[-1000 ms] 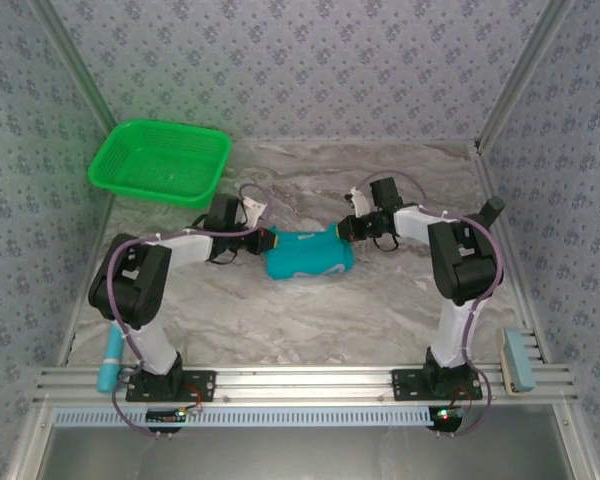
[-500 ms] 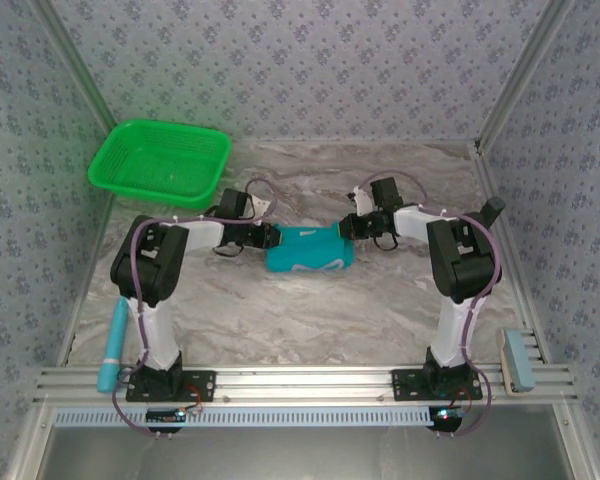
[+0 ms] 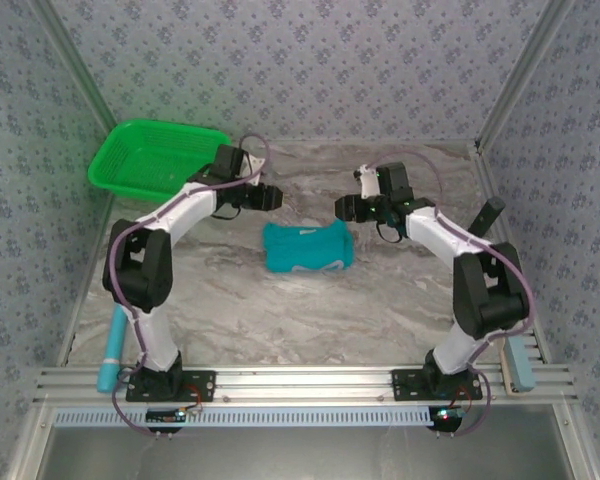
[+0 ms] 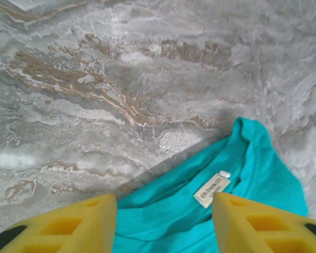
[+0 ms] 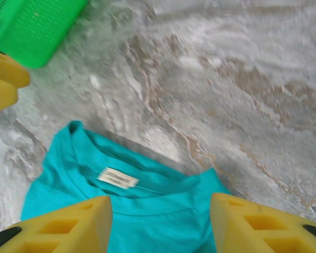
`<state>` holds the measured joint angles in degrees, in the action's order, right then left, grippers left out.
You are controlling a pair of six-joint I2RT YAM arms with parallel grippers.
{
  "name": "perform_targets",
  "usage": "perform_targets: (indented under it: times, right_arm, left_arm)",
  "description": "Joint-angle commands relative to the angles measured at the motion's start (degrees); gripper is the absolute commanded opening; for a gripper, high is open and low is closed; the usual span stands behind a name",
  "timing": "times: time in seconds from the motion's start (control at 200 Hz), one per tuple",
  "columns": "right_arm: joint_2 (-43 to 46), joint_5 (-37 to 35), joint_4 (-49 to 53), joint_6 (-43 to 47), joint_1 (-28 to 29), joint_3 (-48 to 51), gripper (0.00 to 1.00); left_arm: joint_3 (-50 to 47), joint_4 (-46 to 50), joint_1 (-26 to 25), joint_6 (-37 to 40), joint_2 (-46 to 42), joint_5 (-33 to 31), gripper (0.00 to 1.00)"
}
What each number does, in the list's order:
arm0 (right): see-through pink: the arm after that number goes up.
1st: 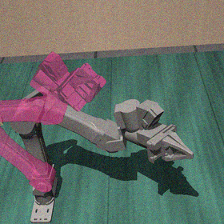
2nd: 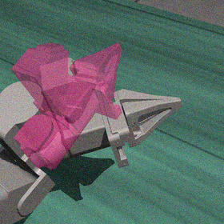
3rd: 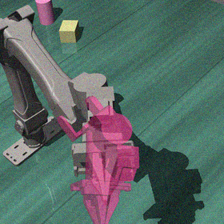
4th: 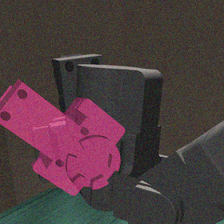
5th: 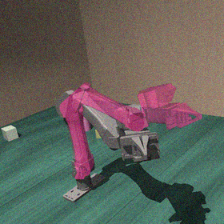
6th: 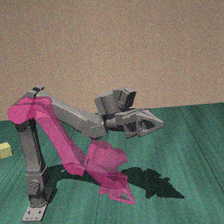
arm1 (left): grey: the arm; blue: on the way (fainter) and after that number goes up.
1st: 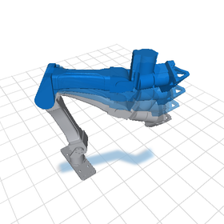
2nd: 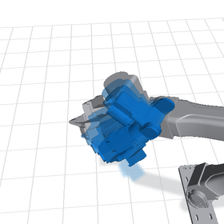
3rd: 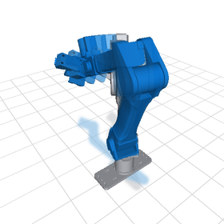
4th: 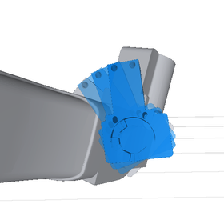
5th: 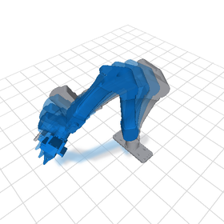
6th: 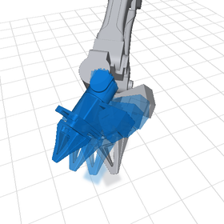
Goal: Fold the inside-out t-shirt
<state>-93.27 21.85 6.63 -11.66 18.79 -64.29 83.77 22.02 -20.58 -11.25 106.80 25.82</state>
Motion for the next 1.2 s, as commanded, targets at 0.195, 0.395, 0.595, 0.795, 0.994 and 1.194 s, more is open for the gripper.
perform_targets:
  times: [0.195, 0.395, 0.595, 0.795, 0.994, 1.194]
  right_arm:
    - [2.74, -7.56, -14.59, -15.33, 12.36, 8.21, 0.40]
    - [-4.26, -7.63, -26.44, -16.77, 11.15, 15.89, 0.19]
    - [-11.10, -8.81, -32.78, -10.11, 10.74, 22.11, 0.13]
    - [-11.06, -6.90, -39.45, -9.79, 8.23, 28.68, 0.13]
    - [-3.42, 1.94, -36.10, -9.50, 5.06, 27.03, 0.25]
    - [14.23, -4.80, -19.34, -2.24, 4.60, 18.68, 0.54]
  left_arm:
    - [-15.72, -6.21, -8.71, -11.55, -7.47, -2.80, 0.47]
    - [-24.96, -22.95, -11.64, -18.11, -2.92, -11.19, 0.41]
    - [-25.01, -22.74, -14.84, -12.79, 4.36, -11.50, 0.43]
    - [-28.31, -22.98, -14.68, -11.78, 2.04, -9.44, 0.44]
    - [-23.87, -8.42, -13.84, -6.05, -5.56, -12.19, 0.45]
    - [-19.52, -1.91, -12.02, -2.67, -21.05, -21.72, 0.73]
